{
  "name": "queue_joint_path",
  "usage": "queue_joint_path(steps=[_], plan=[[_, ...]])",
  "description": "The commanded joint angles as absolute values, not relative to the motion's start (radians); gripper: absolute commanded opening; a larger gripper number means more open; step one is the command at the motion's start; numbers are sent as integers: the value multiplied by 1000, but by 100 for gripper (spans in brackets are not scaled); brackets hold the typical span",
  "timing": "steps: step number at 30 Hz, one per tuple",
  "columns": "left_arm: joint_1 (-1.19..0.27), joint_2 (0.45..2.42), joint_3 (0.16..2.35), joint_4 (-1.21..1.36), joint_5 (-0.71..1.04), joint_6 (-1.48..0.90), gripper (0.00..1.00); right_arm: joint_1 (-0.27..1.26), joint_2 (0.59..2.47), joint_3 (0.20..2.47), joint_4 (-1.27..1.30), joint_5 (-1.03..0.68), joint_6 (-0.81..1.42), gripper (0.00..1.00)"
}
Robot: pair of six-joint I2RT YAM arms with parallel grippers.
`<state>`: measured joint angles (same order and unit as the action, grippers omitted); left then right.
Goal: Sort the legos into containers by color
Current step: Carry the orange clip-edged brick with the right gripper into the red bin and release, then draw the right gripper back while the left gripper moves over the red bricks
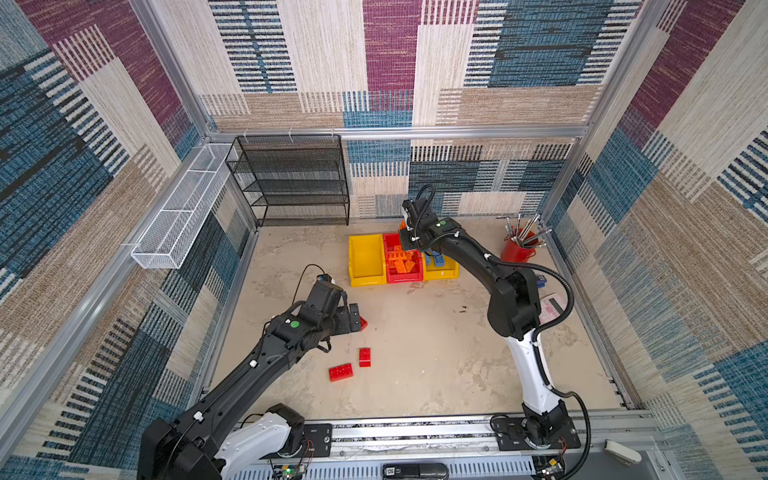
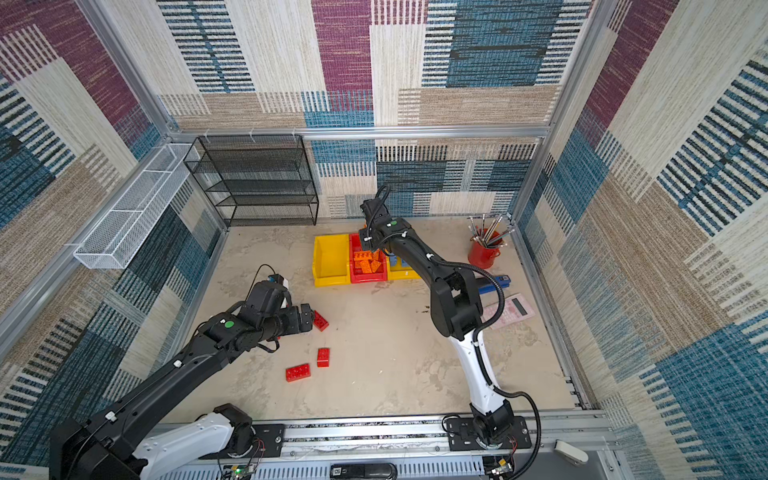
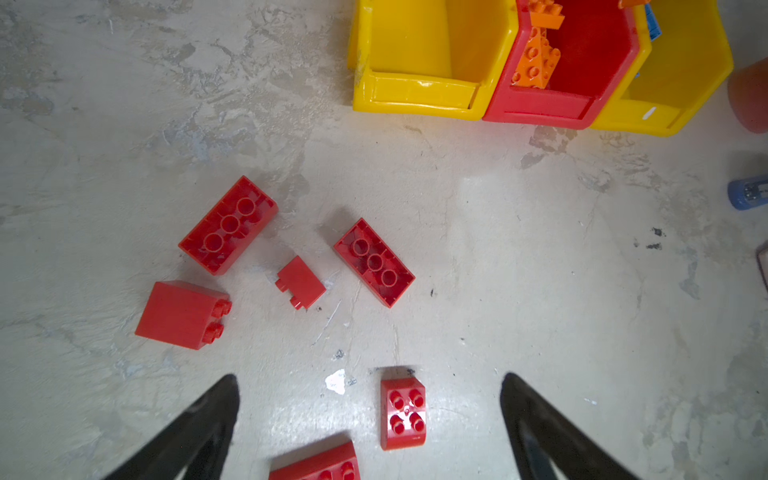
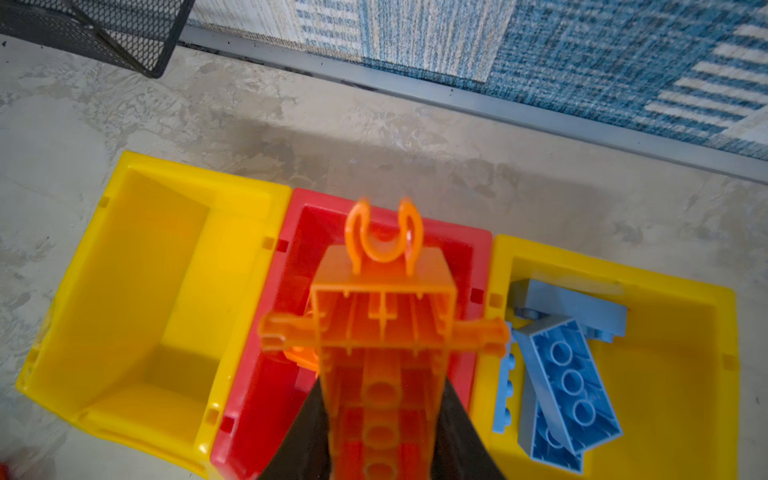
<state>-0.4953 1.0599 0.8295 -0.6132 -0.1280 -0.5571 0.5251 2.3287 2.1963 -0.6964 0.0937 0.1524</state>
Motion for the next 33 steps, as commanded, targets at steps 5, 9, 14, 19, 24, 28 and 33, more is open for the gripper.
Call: queue_joint_path(steps=[5, 9, 14, 19, 24, 28, 33], plan=[[-469, 1056, 828, -635, -111, -531, 99, 520, 2471, 2417, -787, 63, 132, 28], [-462, 1046, 817, -640, -105, -538, 99, 520, 2496, 2445, -804, 52, 130, 50], [-454, 1036, 807, -646, -94, -552, 100, 521, 2436, 2404, -790, 20, 112, 96], [-453, 1014, 790, -654, -83, -579, 100, 528, 2282, 2253, -724, 0, 119, 99], [-453, 969, 762, -659, -59, -615, 100, 553, 2068, 2004, -644, -21, 133, 99], [-453, 940, 725, -679, -55, -655, 99, 586, 1879, 1757, -580, -24, 165, 99], [-454, 919, 688, -666, 4, -717, 96, 645, 1611, 1395, -482, -12, 244, 99]])
